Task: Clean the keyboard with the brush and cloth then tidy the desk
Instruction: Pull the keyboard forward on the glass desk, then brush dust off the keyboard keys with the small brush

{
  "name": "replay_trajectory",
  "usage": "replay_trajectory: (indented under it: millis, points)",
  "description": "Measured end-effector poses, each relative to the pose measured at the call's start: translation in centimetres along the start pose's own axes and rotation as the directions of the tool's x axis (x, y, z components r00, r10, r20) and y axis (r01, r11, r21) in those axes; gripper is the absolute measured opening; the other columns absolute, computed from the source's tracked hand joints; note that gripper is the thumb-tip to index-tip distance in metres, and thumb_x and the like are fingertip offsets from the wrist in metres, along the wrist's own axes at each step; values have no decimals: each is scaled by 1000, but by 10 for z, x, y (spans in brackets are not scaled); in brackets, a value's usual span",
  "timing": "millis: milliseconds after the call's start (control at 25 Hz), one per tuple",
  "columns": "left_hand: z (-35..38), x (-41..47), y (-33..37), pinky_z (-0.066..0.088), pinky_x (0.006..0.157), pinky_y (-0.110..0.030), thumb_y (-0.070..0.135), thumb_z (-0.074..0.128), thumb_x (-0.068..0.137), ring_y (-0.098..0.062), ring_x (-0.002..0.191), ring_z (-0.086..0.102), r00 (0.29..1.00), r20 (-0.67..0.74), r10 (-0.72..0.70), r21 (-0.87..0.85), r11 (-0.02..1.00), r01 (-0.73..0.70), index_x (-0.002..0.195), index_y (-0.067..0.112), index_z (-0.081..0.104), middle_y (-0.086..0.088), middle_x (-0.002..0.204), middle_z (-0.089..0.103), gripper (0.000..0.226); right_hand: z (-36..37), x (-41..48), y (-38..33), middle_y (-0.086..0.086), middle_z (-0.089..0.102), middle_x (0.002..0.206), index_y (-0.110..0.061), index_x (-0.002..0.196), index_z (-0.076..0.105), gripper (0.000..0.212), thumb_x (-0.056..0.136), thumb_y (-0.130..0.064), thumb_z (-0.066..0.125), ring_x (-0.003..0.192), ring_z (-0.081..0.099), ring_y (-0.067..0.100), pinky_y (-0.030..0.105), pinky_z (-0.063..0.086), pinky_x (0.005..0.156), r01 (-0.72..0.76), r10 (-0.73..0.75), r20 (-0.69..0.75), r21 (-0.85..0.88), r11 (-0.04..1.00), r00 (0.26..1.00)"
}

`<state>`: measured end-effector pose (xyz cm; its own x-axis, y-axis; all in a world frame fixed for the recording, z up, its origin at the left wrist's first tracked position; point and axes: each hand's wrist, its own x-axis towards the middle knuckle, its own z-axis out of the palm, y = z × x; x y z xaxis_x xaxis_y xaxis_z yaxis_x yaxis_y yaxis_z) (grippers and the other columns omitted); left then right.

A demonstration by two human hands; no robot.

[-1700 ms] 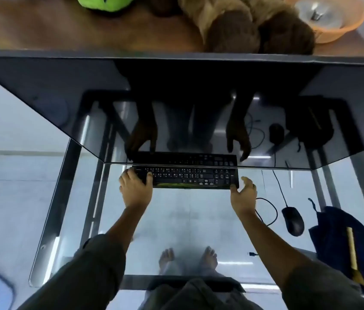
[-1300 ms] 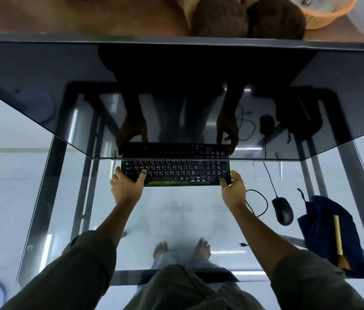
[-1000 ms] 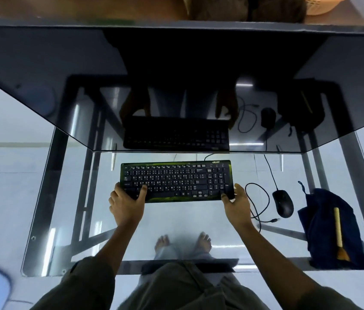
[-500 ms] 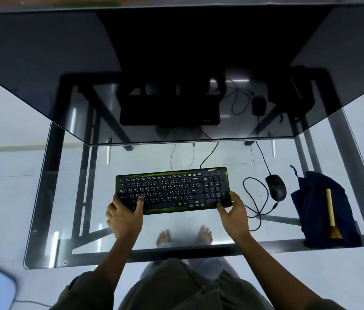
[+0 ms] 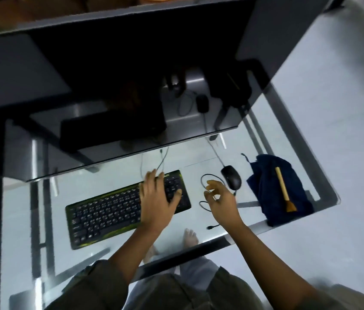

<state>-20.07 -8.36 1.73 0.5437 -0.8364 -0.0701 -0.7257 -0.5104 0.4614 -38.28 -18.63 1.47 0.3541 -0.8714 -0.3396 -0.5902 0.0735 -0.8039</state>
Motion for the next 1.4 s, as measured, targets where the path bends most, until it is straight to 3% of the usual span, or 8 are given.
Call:
replay_trajectory:
  millis: [120,280,480,640,760,880,1080,1400]
  points:
    - [39,22,74,30,116,-53,57,47,92,-28,145,28,945,117,305,9,951,-308,138,12,46,-10,152,38,65,-59,17,15,-3,68,93,-16,110,66,16,95,-14,62,81,63,1,18,51,71,-4,2,-224,-7,1000,975]
    - [91,32,145,25,119,-51,58,48,90,-26,147,27,773,313,551,-29,820,-572,142,17,45,-7,155,37,66,-127,39,57,-5,65,101,-12,110,66,17,94,-14,61,87,67,18,36,57,76,-184,159,-420,-20,983,894]
    - [138,41,193,12,123,-52,64,44,88,-25,152,11,593,540,597,-32,719,-695,153,22,30,-5,164,19,79,-169,54,101,7,56,114,-14,118,59,26,92,-15,61,95,58,23,30,43,70,-349,235,-436,-202,915,869]
    - [156,47,201,7,123,-51,65,46,88,-27,153,8,542,625,561,26,679,-734,155,23,23,-6,166,13,83,-180,59,119,7,55,114,-13,117,58,22,95,-14,56,87,56,22,34,47,71,-421,320,-356,-258,869,878]
    - [158,45,200,8,123,-51,65,46,87,-27,153,8,544,612,575,32,669,-742,155,22,24,-7,165,15,83,-185,60,124,7,64,106,-12,112,63,20,93,-13,59,78,60,20,34,51,69,-413,330,-340,-210,886,881]
    - [147,43,192,9,123,-51,68,43,87,-26,153,9,580,570,582,15,698,-716,155,22,27,-6,165,17,83,-182,48,106,8,70,83,-11,97,64,5,93,-14,63,63,68,24,42,61,61,-299,339,-336,164,940,879]
    - [91,43,136,18,121,-52,71,44,84,-24,151,18,798,329,505,-72,856,-512,150,22,38,-2,162,28,82,-155,19,58,4,58,63,-2,89,70,20,94,-22,67,56,48,16,33,41,54,-103,294,-308,512,853,905]
    - [-25,-7,-52,20,121,-50,68,51,86,-20,151,17,973,65,222,-102,971,-215,150,23,35,2,160,29,80,-3,-9,-51,22,61,74,-9,90,73,15,90,3,63,54,41,20,26,31,48,-93,92,32,578,811,995]
